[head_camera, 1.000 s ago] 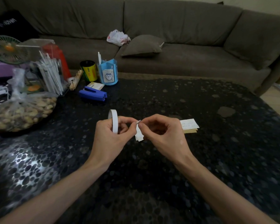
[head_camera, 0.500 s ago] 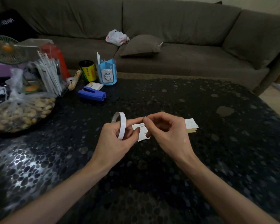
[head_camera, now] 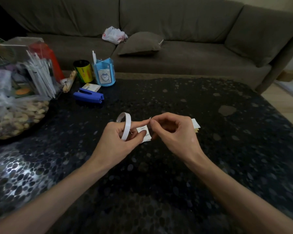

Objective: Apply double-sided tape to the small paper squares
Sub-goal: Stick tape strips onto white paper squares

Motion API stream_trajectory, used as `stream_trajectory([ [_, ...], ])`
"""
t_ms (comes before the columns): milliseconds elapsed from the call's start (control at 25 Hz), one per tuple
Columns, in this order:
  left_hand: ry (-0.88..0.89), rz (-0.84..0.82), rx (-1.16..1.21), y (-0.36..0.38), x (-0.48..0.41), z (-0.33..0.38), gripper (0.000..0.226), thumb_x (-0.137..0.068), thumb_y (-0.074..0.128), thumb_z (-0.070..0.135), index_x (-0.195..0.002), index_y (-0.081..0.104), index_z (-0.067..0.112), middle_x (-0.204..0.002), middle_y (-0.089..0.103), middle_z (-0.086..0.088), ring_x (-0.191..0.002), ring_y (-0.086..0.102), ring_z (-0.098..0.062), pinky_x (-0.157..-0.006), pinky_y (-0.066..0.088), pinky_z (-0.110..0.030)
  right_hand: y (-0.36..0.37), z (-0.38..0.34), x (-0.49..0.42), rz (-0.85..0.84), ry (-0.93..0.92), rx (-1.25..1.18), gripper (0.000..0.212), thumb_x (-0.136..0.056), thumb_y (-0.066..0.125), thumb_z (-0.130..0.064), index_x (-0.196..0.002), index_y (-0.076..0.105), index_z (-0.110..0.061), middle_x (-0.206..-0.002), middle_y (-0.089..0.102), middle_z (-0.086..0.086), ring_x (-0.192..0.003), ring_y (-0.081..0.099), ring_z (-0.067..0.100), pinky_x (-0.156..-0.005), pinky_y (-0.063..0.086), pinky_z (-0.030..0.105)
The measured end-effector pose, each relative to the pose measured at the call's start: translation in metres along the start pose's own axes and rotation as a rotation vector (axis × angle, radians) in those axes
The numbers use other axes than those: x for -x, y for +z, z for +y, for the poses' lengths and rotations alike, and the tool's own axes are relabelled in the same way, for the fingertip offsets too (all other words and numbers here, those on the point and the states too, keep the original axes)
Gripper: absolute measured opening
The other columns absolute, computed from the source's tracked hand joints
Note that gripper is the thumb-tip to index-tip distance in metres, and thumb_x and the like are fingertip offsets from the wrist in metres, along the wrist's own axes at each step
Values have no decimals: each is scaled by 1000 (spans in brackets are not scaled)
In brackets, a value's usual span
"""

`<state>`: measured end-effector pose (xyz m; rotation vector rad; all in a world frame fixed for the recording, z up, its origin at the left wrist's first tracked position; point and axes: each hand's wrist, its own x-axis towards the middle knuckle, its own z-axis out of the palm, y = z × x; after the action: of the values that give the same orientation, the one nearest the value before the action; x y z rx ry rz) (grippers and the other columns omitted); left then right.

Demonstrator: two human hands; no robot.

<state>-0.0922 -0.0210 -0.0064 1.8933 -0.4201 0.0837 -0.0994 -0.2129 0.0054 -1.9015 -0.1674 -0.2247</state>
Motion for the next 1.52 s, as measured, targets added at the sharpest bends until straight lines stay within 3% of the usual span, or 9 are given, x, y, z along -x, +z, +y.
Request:
stream_trajectory([
  [200, -31, -83, 27, 1, -3, 12, 34, -92, 74, 11, -124, 74, 24, -66, 69, 11, -62, 64, 0, -68, 49, -11, -16, -5, 2, -9, -10, 50, 7, -96, 74, -13, -100, 79, -13, -84, 78, -3, -73, 76, 12, -73, 62, 24],
  [440, -32, -50, 7, -10, 2, 10, 33, -92, 75, 16, -123, 75, 28, -72, 71, -4, -66, 67, -23, -68, 54, -20, -11, -9, 0, -54, -31, -2, 9, -97, 74, -14, -103, 80, -12, -88, 79, -1, -75, 77, 12, -74, 61, 23],
  [680, -22, -45, 12, -14, 6, 11, 28, -89, 75, 16, -115, 78, 28, -74, 74, 4, -62, 65, -7, -63, 50, -14, -7, -6, 10, -58, -53, -24, 8, -97, 73, -12, -103, 79, -13, -84, 78, -3, -74, 76, 12, -71, 58, 21],
  [1000, -18, -43, 16, -13, 10, 13, 31, -90, 75, 13, -119, 77, 26, -72, 73, 5, -60, 62, -8, -61, 48, -14, -7, -7, 12, -37, -73, -54, 6, -96, 75, -11, -100, 80, -12, -81, 78, -2, -72, 76, 14, -70, 58, 21],
  [1200, -17, -46, 5, -11, 10, 9, 33, -91, 75, 15, -121, 76, 30, -77, 74, -2, -69, 68, -28, -65, 55, -30, -8, -9, 12, -39, -63, -34, 8, -95, 76, -12, -101, 80, -14, -84, 78, -5, -75, 77, 12, -72, 60, 22],
  [1320, -15, -52, 5, -10, 9, 7, 34, -92, 75, 13, -123, 75, 28, -77, 74, 0, -66, 67, -18, -67, 53, -18, -8, -10, 12, -22, -59, -29, 7, -94, 75, -11, -99, 80, -13, -84, 78, -4, -74, 76, 12, -73, 62, 24],
  [1520, 18, -52, 7, -9, 9, 8, 37, -93, 73, 11, -126, 74, 27, -70, 67, 0, -56, 55, -5, -61, 44, -12, -6, -9, 11, 9, -70, -18, 7, -93, 76, -9, -97, 80, -12, -82, 78, -5, -73, 76, 12, -73, 62, 24],
])
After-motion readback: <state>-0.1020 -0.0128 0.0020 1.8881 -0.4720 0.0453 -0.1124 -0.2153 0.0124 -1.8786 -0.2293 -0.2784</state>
